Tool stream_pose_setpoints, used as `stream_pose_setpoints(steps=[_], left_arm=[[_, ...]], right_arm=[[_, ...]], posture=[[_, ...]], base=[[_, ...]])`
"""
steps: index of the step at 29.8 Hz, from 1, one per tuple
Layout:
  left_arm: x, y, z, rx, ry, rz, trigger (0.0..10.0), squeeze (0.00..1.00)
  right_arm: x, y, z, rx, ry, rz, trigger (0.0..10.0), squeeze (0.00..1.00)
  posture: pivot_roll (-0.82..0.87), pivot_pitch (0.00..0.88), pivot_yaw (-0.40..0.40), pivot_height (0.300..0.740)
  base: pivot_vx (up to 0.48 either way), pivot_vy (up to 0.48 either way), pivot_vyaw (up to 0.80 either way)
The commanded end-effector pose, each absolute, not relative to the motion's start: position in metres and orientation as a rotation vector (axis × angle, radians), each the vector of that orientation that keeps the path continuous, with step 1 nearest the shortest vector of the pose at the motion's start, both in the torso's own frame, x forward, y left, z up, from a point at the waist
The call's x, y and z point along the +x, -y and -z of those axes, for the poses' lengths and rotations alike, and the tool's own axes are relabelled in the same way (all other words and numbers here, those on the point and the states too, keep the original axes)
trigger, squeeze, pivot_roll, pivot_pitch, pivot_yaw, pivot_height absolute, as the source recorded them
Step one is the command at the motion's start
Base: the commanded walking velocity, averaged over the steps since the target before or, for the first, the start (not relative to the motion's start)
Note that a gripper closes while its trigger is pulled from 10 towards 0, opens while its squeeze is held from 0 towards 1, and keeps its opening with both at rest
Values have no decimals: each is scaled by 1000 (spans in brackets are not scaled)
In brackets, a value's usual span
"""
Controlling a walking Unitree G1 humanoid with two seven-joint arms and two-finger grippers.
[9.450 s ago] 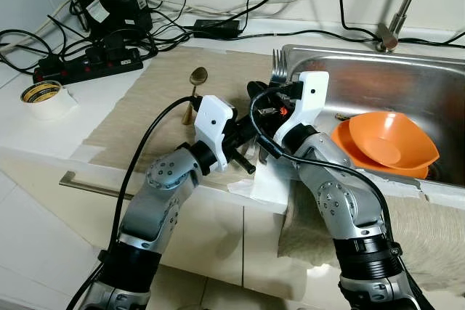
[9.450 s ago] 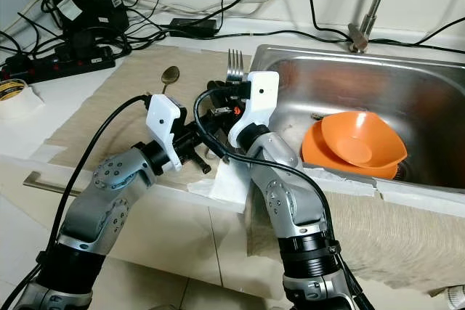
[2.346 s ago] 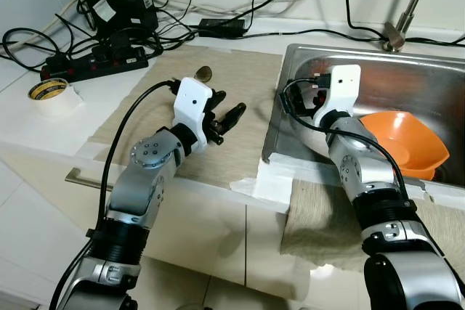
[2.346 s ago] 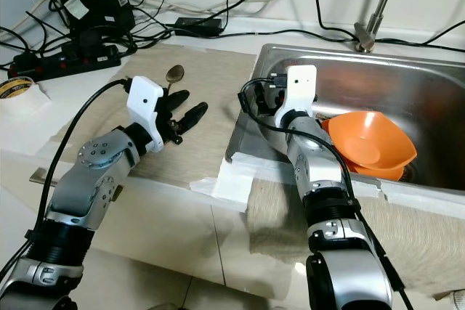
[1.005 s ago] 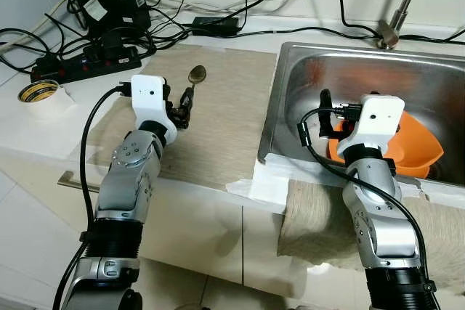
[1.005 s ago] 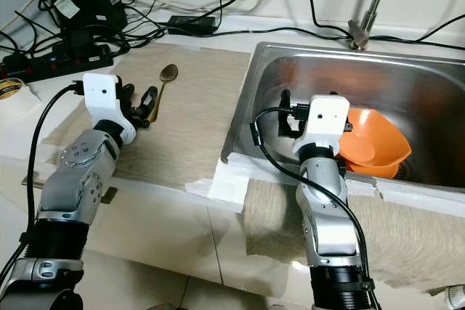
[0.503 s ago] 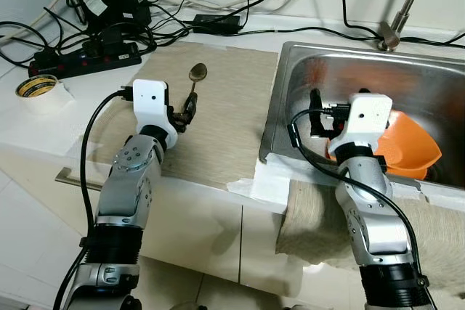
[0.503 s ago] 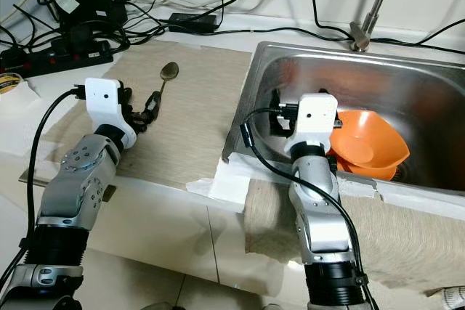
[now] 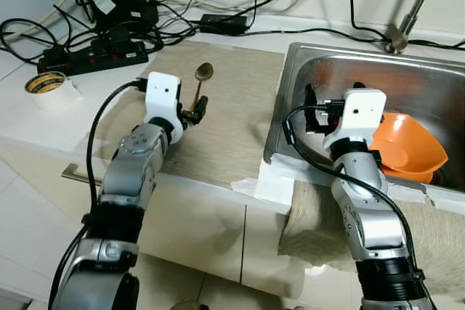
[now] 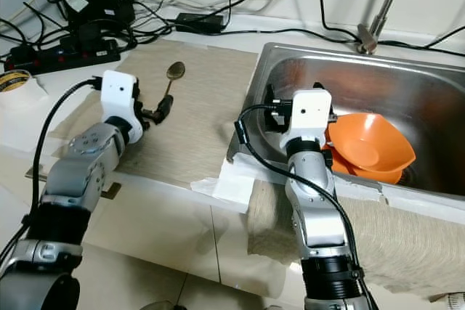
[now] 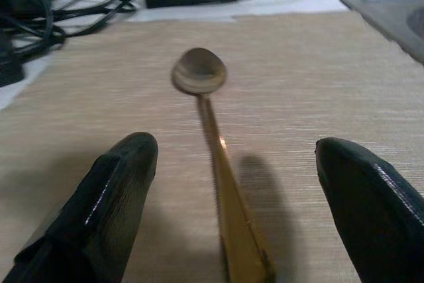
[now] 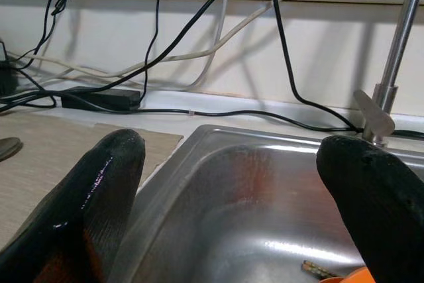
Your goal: Kitchen organization
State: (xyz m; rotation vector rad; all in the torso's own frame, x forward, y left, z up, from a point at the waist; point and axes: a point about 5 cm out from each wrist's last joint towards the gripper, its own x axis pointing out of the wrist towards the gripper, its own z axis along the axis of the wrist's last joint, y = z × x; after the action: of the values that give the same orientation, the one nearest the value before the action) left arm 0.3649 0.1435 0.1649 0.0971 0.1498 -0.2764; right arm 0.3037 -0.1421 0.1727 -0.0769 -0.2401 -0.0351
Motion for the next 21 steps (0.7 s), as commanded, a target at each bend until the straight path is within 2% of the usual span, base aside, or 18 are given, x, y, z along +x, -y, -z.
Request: stream_pose_setpoints(steps=[1,12,21], left_arm=[[368,-142,-165,120,-164,291,10000,0],[402,-143,-183,176,-214,241,10000,0],[408,-151,-177,226,-302,186,10000,0]], right_arm=[[305,139,-177,-80,259,32,10000,0],[302,142,-177,-88,265,53,10000,0],[300,144,-177,-95,265,60,10000,0]], posture=[[-31,0,63,736],[-73,0,89,736],[-95,0,94,736]], base=[[0,0,0],[0,0,0],[0,0,0]])
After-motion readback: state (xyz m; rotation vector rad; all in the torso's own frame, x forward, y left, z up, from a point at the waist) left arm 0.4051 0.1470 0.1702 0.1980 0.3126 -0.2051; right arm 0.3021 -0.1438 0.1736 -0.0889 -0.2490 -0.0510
